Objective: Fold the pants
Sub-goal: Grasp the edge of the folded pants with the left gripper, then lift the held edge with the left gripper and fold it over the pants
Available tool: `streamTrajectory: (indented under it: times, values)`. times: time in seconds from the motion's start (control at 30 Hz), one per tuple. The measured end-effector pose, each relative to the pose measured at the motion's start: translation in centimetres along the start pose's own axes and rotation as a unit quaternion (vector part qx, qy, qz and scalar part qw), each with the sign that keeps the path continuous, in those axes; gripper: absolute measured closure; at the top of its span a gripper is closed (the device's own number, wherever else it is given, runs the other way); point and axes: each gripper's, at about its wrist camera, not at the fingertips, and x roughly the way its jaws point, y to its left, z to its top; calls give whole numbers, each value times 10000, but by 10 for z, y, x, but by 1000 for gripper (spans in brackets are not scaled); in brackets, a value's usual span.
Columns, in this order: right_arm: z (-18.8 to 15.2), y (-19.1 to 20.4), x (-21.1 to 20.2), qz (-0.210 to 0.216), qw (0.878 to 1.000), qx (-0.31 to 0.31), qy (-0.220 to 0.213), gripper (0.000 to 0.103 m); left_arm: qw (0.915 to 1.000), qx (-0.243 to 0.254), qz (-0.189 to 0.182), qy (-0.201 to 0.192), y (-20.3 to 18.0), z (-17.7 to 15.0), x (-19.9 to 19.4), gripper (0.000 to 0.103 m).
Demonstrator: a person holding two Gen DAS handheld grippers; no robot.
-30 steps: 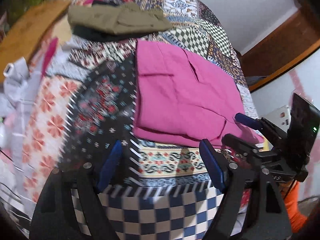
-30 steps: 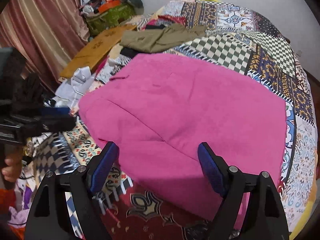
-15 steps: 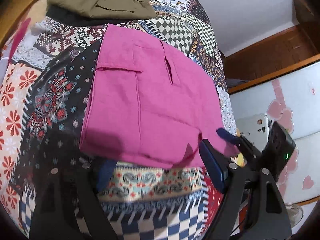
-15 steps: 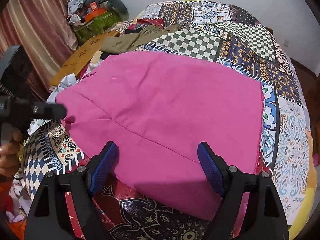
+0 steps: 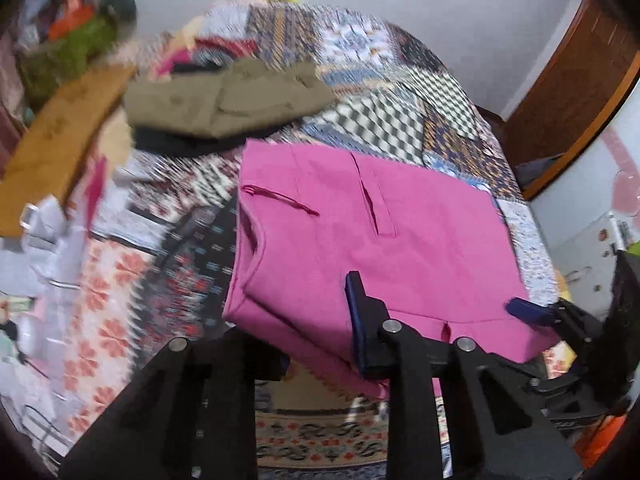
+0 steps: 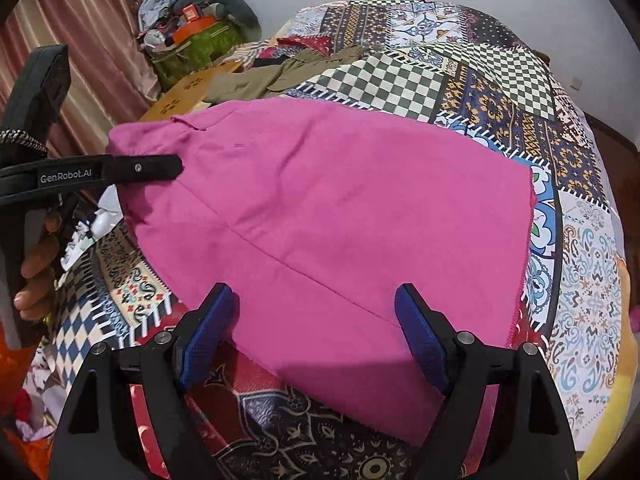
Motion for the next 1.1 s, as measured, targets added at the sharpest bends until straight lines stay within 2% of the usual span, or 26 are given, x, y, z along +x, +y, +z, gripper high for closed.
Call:
streamTrajectory:
  times: [0.13, 0.27, 0.4, 0.5, 0.67, 0.8, 0.93, 1.1]
  values:
    - [-8, -7, -8, 38, 9999, 105, -70, 24, 9974, 135, 609, -346, 12, -5, -19, 79]
    - [-14, -19, -13, 3, 9996, 289, -65, 25, 9895, 439, 1246, -578, 15, -5, -35, 79]
    - [-21, -29, -18, -4, 9988, 473, -149, 25, 9821, 782, 1484, -860, 0, 3, -48, 79]
    - [-25, -31, -18, 16, 9985, 508, -207, 24, 9734, 1168, 1573, -1189, -27, 11, -58, 79]
    - [-27, -32, -18, 17, 9984, 502, -246, 24, 9692, 1618, 1204, -1417, -70, 22, -66, 80]
    - [-28, -33, -18, 39, 9982, 530, -268, 23, 9685, 1923, 774, -1378, -101, 27, -65, 81]
    - [-28, -34, -18, 80, 9978, 579, -306, 23, 9721, 2078, 217, -1062, -125, 28, -54, 82]
    - [-29, -34, -18, 90, 9978, 583, -317, 23, 9752, 2124, -482, -402, -142, 27, -27, 84]
